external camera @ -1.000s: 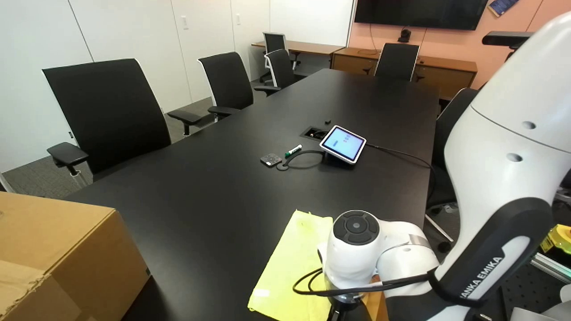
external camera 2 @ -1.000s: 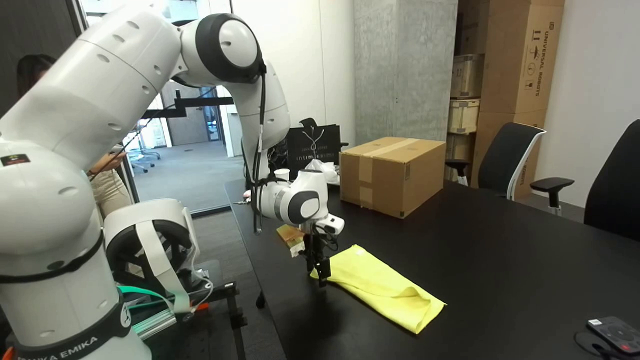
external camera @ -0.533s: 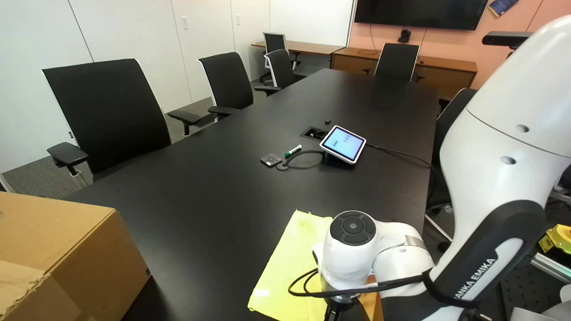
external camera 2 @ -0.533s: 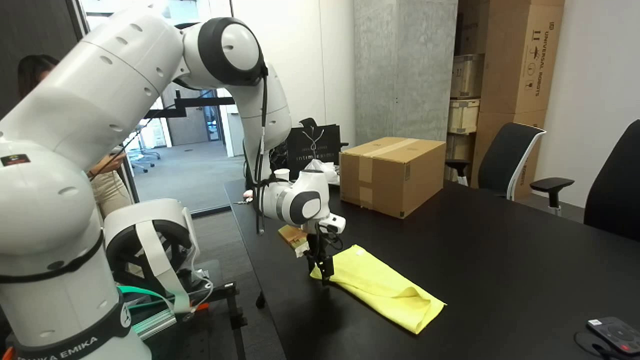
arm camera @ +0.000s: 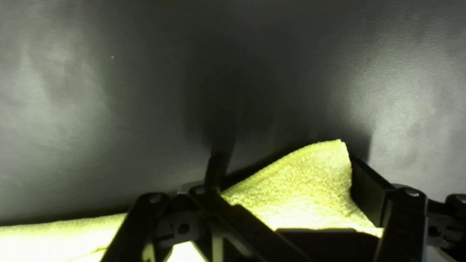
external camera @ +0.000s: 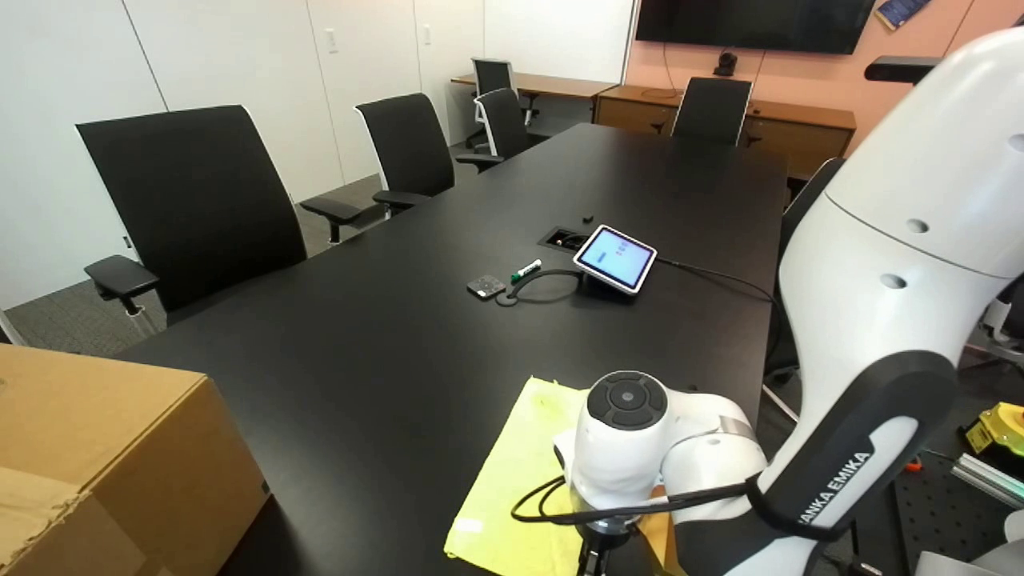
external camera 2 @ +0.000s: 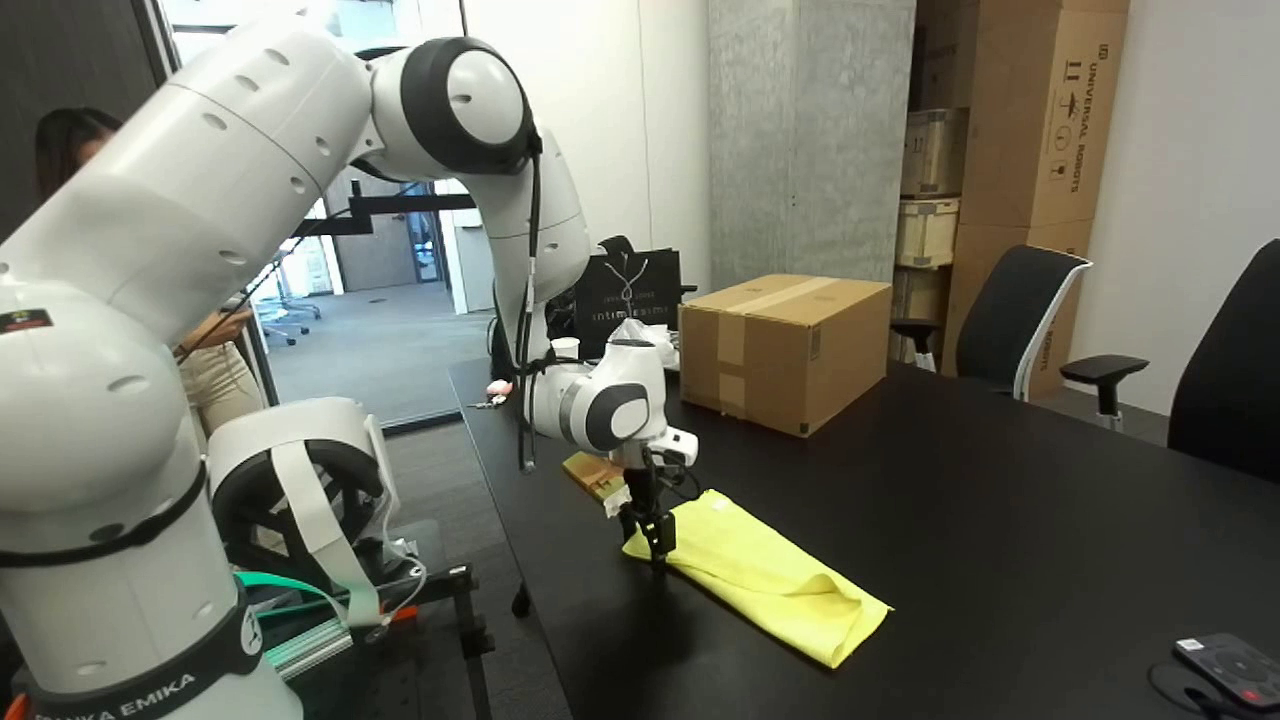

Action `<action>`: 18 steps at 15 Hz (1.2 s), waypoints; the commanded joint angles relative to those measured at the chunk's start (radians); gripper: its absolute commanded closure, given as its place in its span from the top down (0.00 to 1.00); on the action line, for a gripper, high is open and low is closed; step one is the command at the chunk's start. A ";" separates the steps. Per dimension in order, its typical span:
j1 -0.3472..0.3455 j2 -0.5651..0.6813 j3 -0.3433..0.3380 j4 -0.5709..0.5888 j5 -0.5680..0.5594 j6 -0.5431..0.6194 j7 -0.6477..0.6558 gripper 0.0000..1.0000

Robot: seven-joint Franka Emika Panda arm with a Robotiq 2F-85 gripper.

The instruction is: Fold the towel on the table.

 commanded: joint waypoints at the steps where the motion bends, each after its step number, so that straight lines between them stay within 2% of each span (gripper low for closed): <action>1: -0.029 0.010 0.025 0.019 0.007 0.003 -0.040 0.54; 5: -0.017 -0.023 0.023 0.008 0.008 -0.050 -0.026 0.25; 7: 0.002 -0.038 0.011 0.008 0.004 -0.101 -0.004 0.17; 9: 0.002 -0.066 0.016 0.000 0.000 -0.170 0.000 0.14; 12: 0.008 -0.095 0.015 0.003 -0.014 -0.259 0.018 0.19; 18: 0.007 -0.121 0.005 0.045 -0.015 -0.257 0.089 0.15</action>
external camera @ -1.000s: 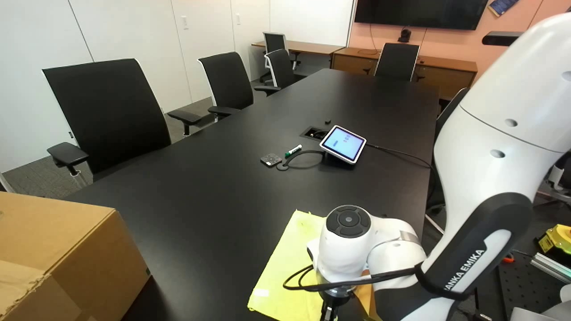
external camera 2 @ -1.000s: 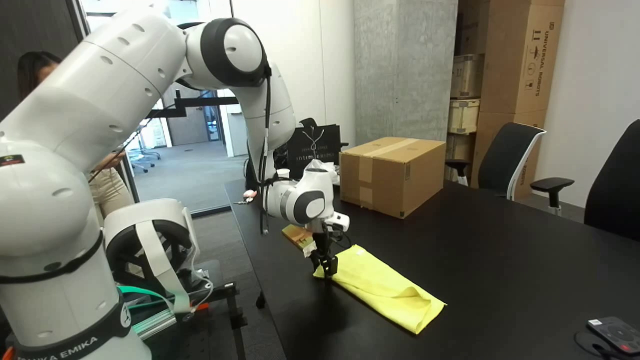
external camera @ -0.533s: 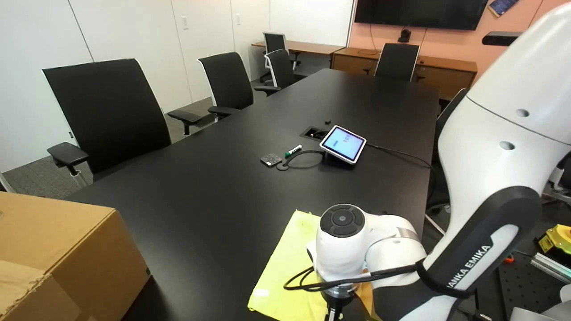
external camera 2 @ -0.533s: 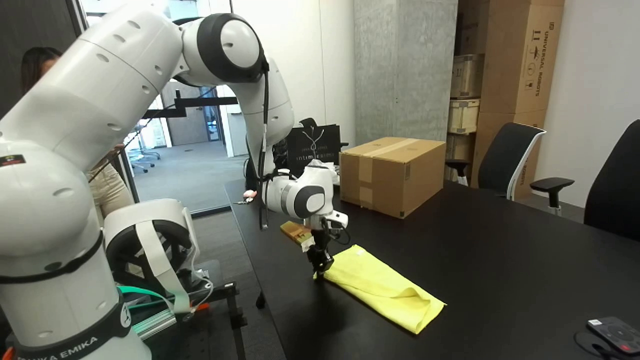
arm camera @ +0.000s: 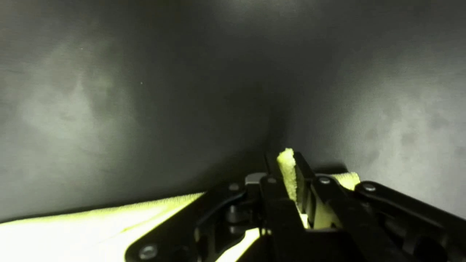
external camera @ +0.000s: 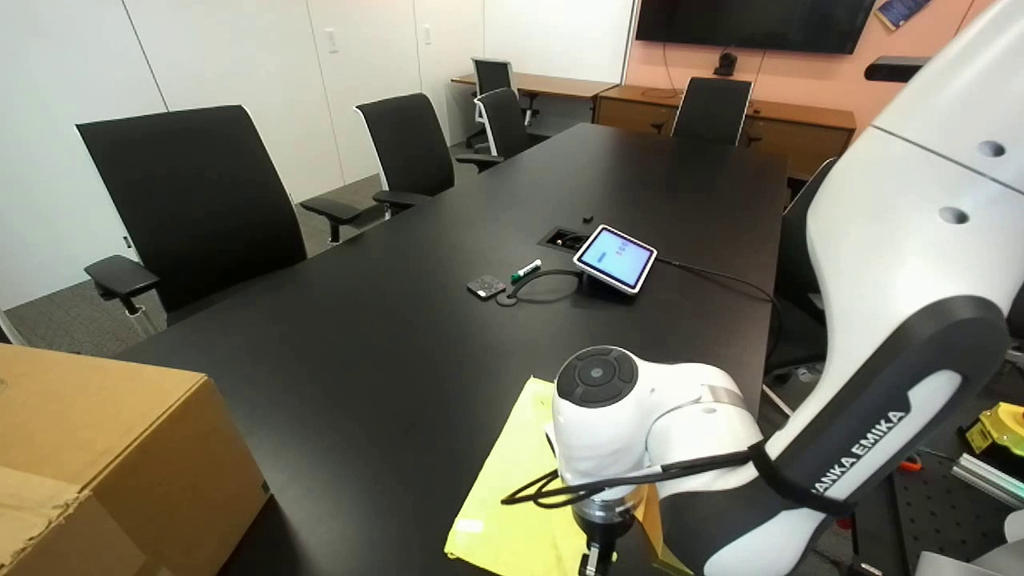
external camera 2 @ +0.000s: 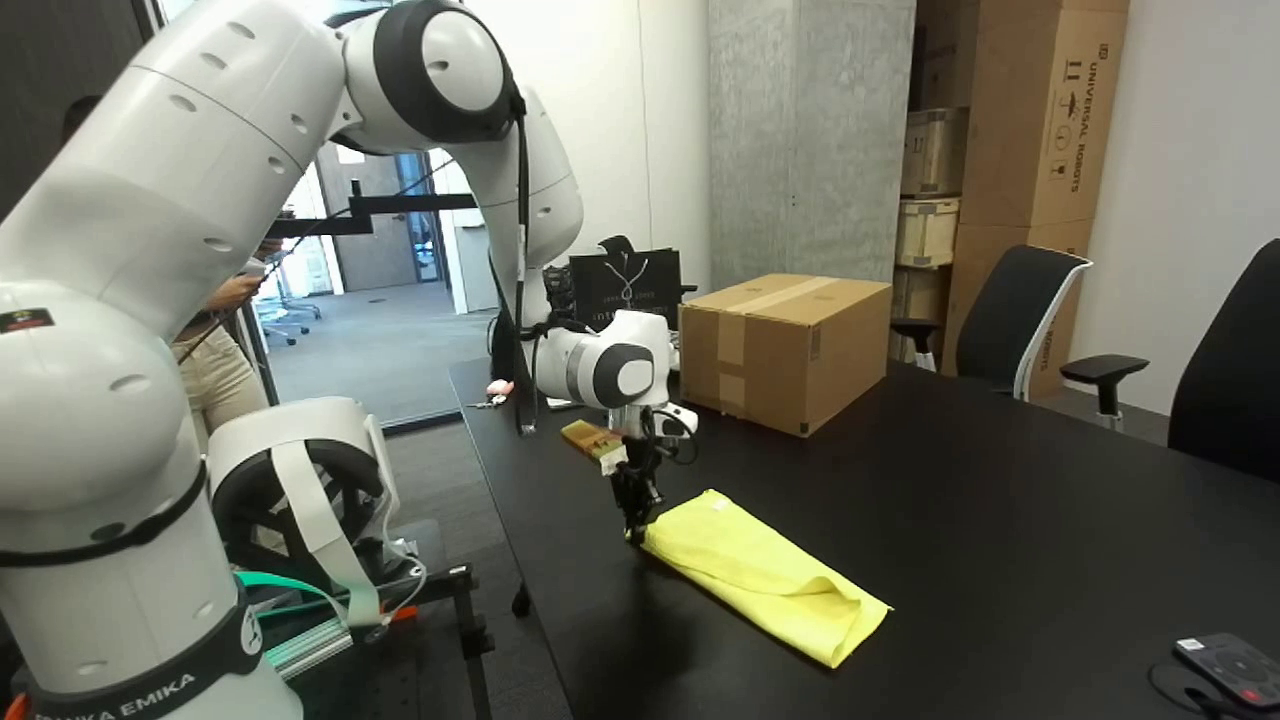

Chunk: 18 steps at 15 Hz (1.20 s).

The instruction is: Fold the towel on the table.

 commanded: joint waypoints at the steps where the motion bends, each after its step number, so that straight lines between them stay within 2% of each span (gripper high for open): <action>1: -0.002 -0.027 -0.006 0.028 -0.012 -0.010 0.055 0.15; 5: 0.006 0.014 -0.025 0.079 -0.011 0.002 0.120 0.17; 10: 0.029 0.075 -0.047 0.149 -0.007 0.052 0.202 0.15; 18: 0.065 0.099 -0.053 0.274 -0.003 0.096 0.238 0.14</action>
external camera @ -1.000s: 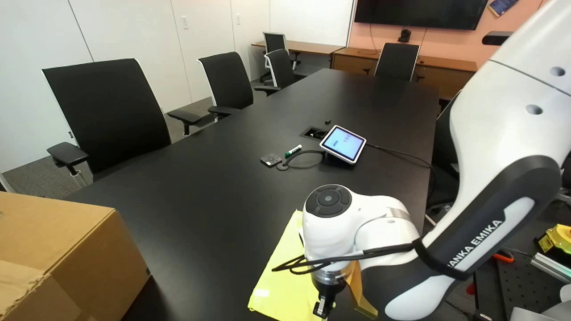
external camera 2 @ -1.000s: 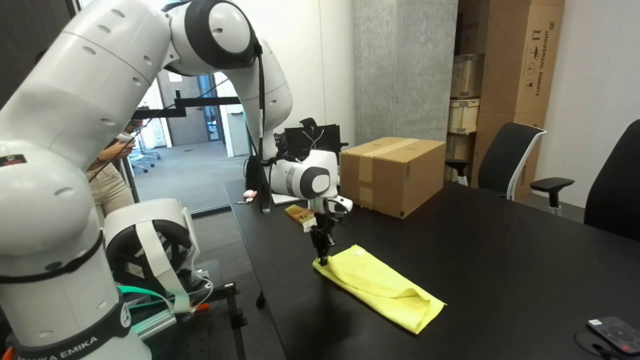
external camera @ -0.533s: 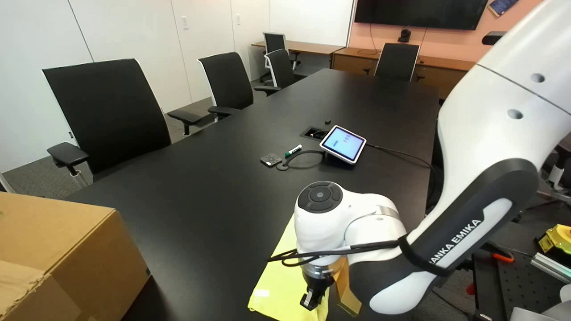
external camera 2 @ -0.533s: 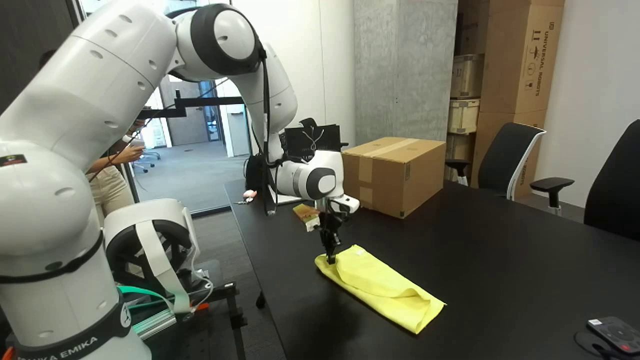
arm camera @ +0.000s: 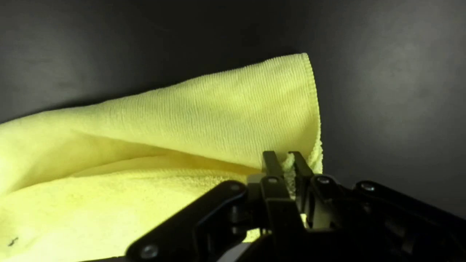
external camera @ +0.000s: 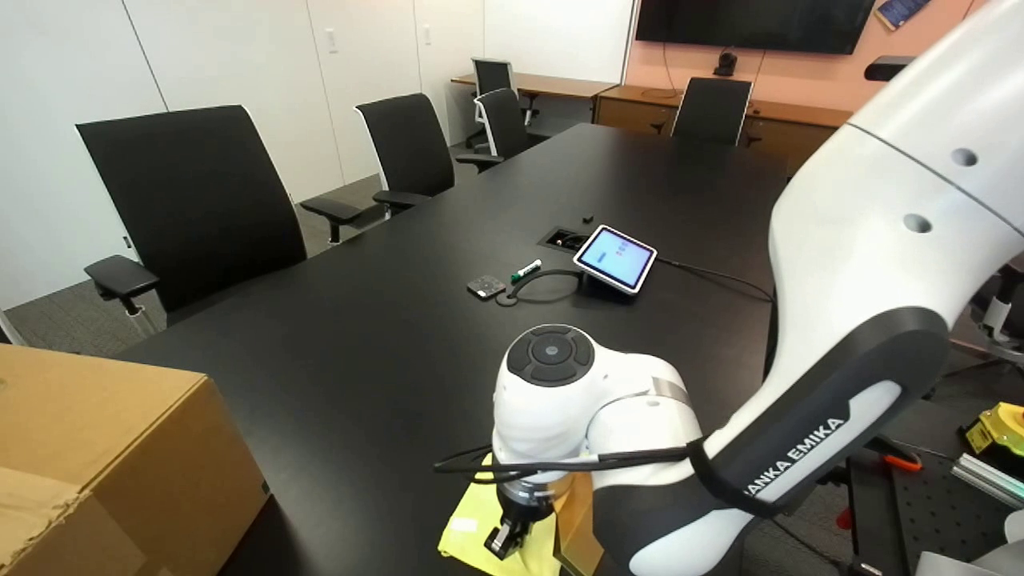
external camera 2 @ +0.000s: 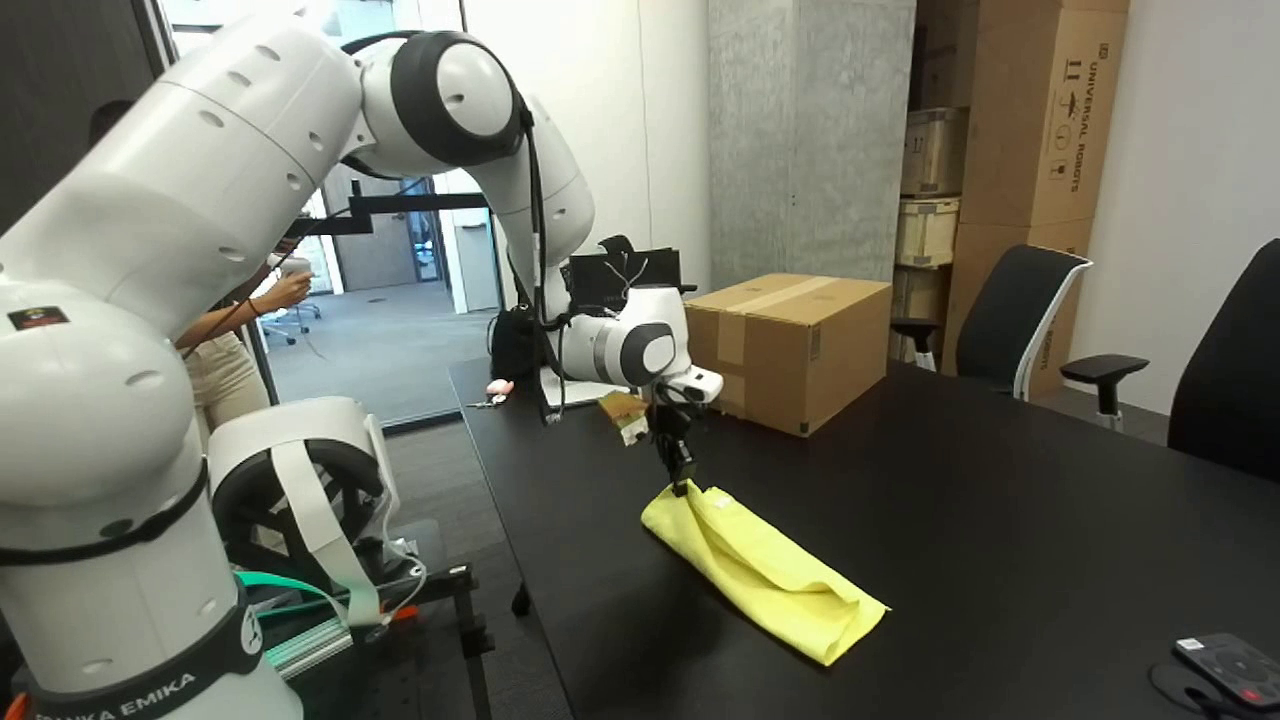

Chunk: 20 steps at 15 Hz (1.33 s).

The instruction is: Fold the towel on the table.

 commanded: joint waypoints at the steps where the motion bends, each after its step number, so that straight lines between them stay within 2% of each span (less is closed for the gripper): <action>1: 0.007 0.023 0.007 0.083 0.005 0.015 0.011 0.14; 4: 0.005 0.055 0.025 0.159 0.001 -0.005 -0.013 0.15; 9: 0.027 0.208 -0.011 0.370 -0.021 -0.062 -0.005 0.13; 11: 0.012 0.280 -0.014 0.465 -0.009 -0.085 -0.004 0.14; 13: -0.002 0.323 -0.011 0.526 0.004 -0.088 -0.004 0.13; 18: 0.014 0.386 -0.041 0.661 -0.006 -0.109 0.023 0.13; 19: 0.009 0.379 -0.032 0.660 0.000 -0.115 0.020 0.15; 20: 0.011 0.368 -0.030 0.654 0.002 -0.138 0.023 0.28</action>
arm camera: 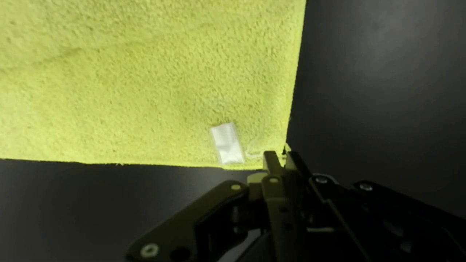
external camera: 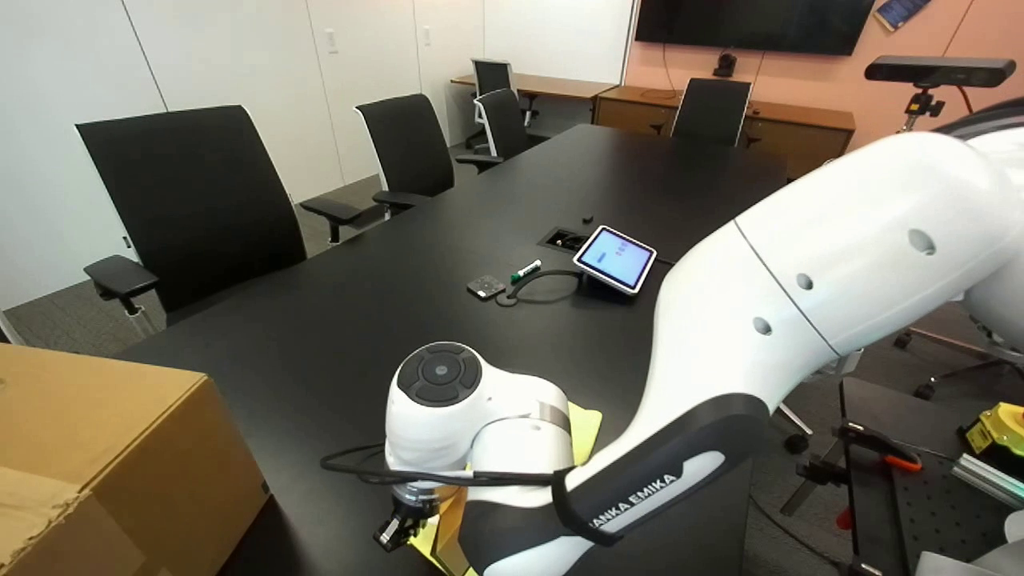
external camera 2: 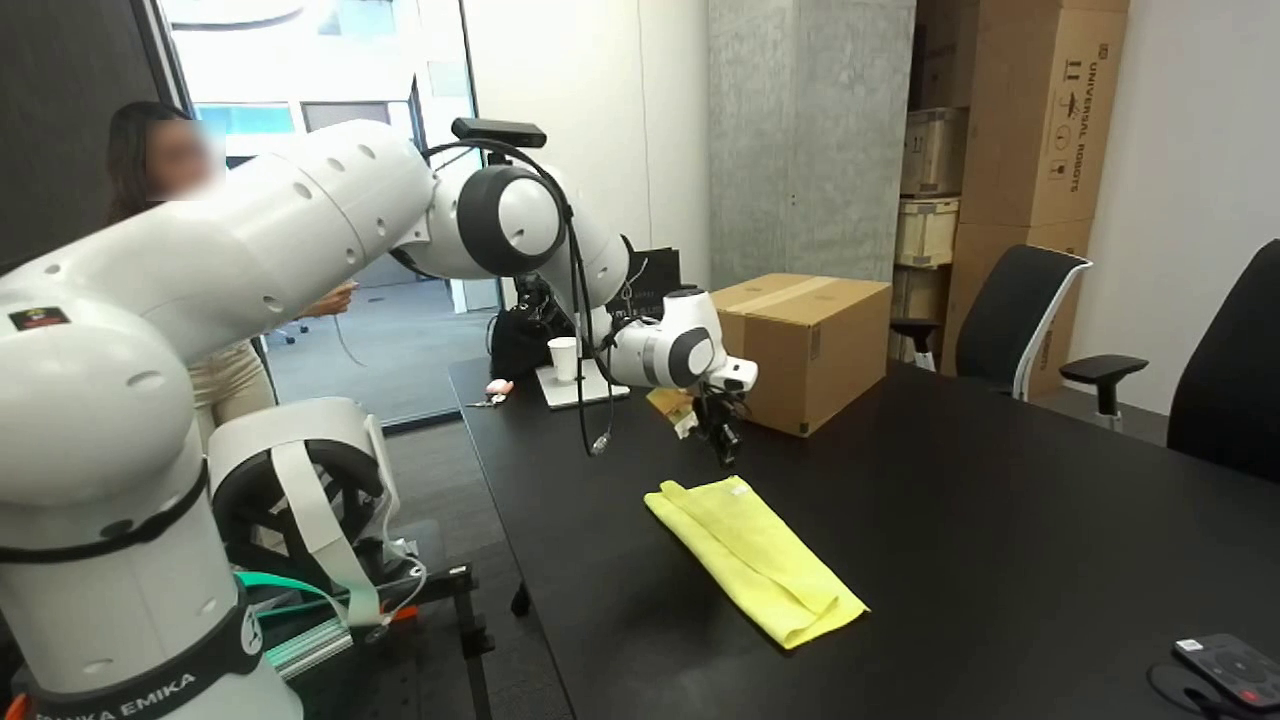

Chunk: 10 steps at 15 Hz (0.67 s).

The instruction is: Fold the towel on the table.

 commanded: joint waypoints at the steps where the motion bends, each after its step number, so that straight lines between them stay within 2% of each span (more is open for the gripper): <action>1: 0.012 0.009 -0.002 0.063 0.006 -0.077 0.027 0.40; 3: 0.023 -0.027 0.008 0.022 0.009 -0.136 0.046 0.52; 7: 0.065 -0.077 0.010 -0.062 0.003 -0.185 0.084 0.83; 9: 0.072 -0.137 0.026 -0.149 0.013 -0.198 0.086 0.98; 10: 0.072 -0.186 0.036 -0.230 0.017 -0.190 0.082 1.00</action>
